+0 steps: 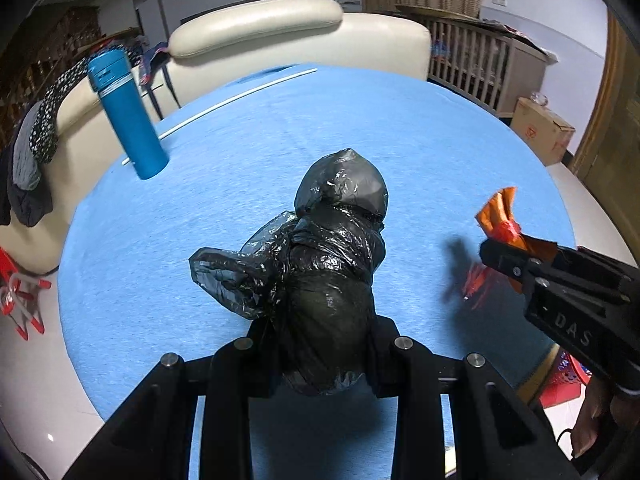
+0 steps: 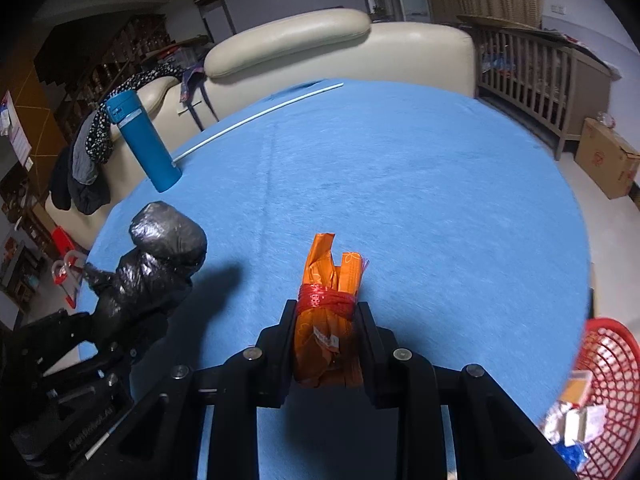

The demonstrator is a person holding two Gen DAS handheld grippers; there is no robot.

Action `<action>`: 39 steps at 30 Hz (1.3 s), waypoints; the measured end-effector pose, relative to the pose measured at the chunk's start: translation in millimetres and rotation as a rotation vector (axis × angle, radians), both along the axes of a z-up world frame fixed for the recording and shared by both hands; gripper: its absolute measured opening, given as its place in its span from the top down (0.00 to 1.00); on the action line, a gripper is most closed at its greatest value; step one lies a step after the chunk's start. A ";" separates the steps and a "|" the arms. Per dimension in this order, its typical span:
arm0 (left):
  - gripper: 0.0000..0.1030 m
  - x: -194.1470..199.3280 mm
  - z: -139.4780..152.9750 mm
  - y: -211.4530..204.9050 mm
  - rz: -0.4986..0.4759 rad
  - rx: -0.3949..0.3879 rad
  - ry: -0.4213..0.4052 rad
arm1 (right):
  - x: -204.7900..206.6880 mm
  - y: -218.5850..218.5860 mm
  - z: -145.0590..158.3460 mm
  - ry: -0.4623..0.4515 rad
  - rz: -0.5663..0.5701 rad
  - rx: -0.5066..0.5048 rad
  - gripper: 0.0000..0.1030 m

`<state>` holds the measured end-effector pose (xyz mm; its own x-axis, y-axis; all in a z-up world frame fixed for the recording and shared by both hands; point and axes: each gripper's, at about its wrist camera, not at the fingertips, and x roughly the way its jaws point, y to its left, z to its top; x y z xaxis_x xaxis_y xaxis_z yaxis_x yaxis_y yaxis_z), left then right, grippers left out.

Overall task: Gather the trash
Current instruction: 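Carry the black bag and orange bag toward the red basket with both tools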

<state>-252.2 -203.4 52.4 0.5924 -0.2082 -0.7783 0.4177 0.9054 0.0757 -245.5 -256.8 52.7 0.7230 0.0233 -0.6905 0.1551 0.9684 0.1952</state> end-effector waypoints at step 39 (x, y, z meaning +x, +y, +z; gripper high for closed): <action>0.68 -76.4 -21.9 -155.8 -0.556 0.098 0.048 | -195.1 -227.2 -66.3 0.104 -0.581 0.128 0.69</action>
<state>-328.6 -359.2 30.4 0.3774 -0.4042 -0.8332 0.8350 0.5375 0.1175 -440.5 -484.0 -13.6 0.5710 -0.2679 -0.7760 0.6763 0.6894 0.2596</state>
